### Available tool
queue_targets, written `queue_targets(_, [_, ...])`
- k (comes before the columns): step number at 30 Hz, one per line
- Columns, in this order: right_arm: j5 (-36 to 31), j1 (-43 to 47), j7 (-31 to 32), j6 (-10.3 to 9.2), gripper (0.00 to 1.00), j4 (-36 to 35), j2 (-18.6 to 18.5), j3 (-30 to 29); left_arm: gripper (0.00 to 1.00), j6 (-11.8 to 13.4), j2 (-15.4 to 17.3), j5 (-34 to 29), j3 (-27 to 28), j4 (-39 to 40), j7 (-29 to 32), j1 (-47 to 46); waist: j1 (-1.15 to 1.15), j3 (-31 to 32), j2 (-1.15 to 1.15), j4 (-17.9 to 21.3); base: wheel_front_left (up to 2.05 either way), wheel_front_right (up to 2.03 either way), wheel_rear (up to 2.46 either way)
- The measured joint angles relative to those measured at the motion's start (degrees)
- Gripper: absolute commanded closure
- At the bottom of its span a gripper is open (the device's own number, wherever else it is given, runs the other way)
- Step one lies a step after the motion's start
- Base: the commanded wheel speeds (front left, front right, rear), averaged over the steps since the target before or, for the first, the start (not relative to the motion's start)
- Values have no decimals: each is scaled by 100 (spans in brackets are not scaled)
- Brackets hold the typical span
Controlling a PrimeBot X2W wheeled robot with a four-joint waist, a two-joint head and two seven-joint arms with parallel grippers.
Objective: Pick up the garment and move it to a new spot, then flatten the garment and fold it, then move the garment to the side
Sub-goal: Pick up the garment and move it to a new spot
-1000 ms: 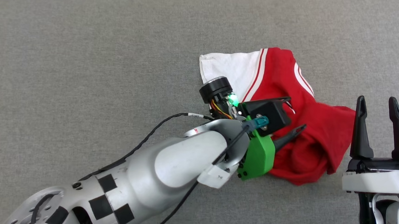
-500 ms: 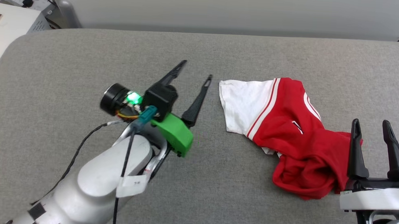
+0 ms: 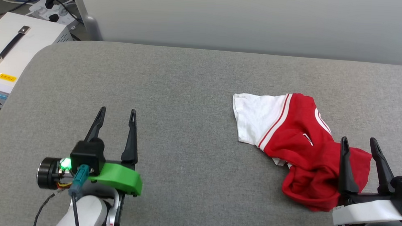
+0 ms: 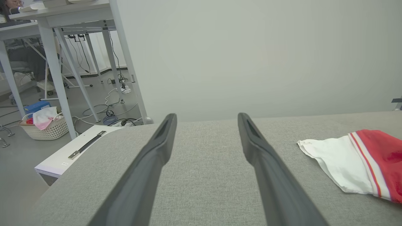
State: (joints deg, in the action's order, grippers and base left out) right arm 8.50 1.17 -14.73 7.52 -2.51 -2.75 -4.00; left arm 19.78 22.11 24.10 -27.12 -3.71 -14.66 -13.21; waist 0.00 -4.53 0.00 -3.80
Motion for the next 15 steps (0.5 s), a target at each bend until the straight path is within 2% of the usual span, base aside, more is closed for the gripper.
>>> queue_targets(4, [29, 24, 0, 0, 0, 89, -1, 60, 0, -219, -307, -350, 535, 90, 0, 537, 0, 80, 0, -31, 0, 0, 0])
queue_targets(15, [57, 258, 0, 0, 0, 219, -1, 132, 0, -1070, -1076, -1145, 1624, 188, 0, 1349, 0, 241, 0, -55, 0, 0, 0])
